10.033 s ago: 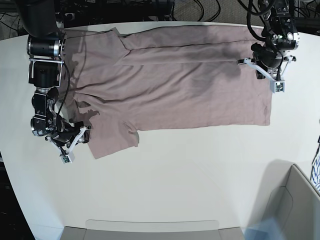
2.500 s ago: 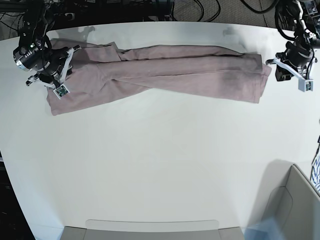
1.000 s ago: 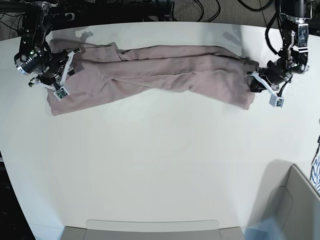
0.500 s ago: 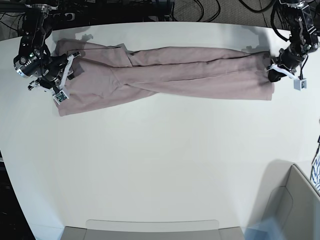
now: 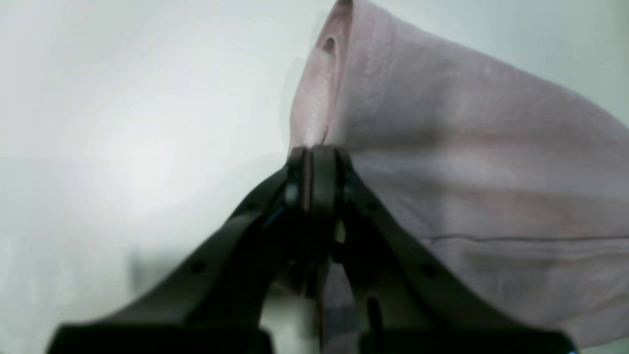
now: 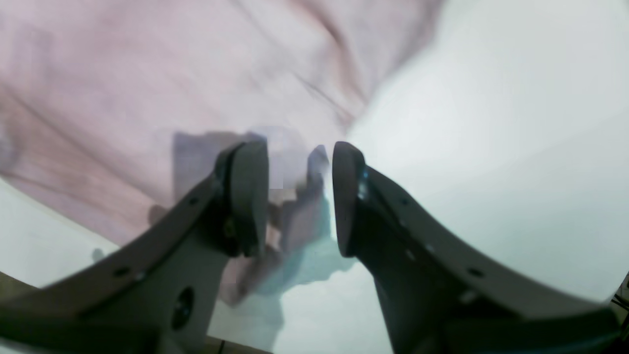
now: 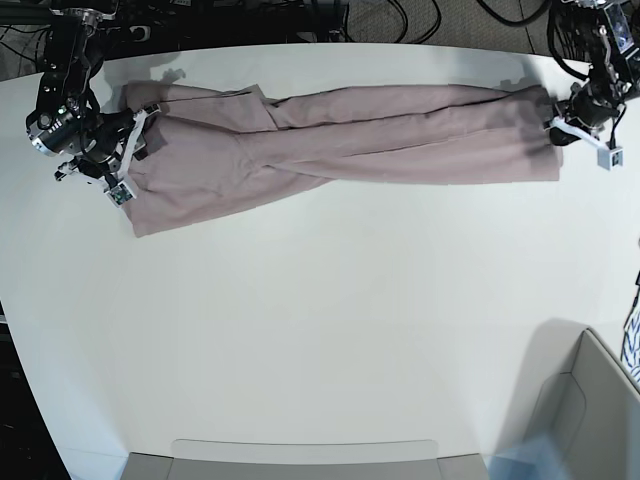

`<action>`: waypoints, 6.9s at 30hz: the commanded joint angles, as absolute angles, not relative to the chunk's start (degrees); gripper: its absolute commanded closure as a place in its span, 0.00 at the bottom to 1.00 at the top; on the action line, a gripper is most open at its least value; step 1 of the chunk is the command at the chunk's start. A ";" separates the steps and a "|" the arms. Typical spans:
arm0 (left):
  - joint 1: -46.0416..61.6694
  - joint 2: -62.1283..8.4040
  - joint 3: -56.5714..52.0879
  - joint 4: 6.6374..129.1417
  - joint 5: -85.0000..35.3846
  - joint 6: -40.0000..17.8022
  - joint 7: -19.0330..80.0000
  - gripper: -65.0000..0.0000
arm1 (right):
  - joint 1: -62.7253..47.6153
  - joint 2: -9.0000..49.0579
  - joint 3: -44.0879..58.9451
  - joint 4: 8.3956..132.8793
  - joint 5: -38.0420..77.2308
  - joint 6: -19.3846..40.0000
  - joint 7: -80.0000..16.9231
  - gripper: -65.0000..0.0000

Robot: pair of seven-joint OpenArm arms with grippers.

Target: Fold the T-shirt properly

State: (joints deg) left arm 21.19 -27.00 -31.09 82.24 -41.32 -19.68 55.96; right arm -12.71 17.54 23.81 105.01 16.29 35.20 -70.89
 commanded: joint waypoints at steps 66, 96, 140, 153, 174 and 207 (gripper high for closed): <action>16.22 -0.13 10.68 115.03 -29.32 -9.10 63.43 1.00 | -12.44 15.34 23.96 106.07 16.40 35.74 -70.37 0.65; 15.87 -0.57 11.82 116.35 -29.67 -9.54 63.52 0.87 | -11.12 15.87 35.38 104.04 34.95 35.91 -68.00 0.65; 18.51 -4.00 12.00 116.35 -29.67 -9.54 63.52 0.87 | -2.86 15.96 25.98 76.18 32.57 40.00 -65.01 1.00; 19.74 -4.00 11.82 116.53 -29.67 -9.54 63.52 0.87 | 8.31 23.69 34.86 74.95 18.68 40.00 -64.57 1.00; 24.84 -9.54 -6.46 116.35 -29.67 -9.71 64.04 0.87 | -3.21 5.23 7.16 115.12 -8.75 33.63 -70.02 1.00; 24.75 -9.54 -5.93 116.09 -29.67 -9.71 63.60 0.87 | -8.66 -1.80 -22.02 116.26 -25.10 33.63 -61.85 0.61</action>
